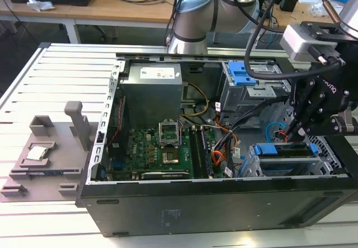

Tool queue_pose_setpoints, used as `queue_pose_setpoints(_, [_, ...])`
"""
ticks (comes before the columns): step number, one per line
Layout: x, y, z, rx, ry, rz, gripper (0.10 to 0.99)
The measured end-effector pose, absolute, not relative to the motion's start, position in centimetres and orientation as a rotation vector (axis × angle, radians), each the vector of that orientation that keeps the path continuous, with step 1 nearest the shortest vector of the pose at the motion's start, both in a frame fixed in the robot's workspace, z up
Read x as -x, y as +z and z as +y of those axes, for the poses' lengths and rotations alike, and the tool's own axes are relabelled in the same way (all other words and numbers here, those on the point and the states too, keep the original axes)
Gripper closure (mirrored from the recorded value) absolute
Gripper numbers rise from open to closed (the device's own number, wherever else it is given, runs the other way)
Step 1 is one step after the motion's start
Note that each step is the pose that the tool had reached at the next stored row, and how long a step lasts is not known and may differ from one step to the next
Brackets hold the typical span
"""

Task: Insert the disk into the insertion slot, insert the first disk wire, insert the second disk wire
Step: 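Insert the second disk wire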

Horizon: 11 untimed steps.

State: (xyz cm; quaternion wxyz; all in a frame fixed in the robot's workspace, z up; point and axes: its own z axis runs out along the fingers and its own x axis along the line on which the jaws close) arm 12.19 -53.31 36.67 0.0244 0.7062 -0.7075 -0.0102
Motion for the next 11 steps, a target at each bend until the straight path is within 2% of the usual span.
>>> queue_pose_setpoints(11, [-12.19,35.58,-53.31,-2.185,-0.032,-2.189,0.922])
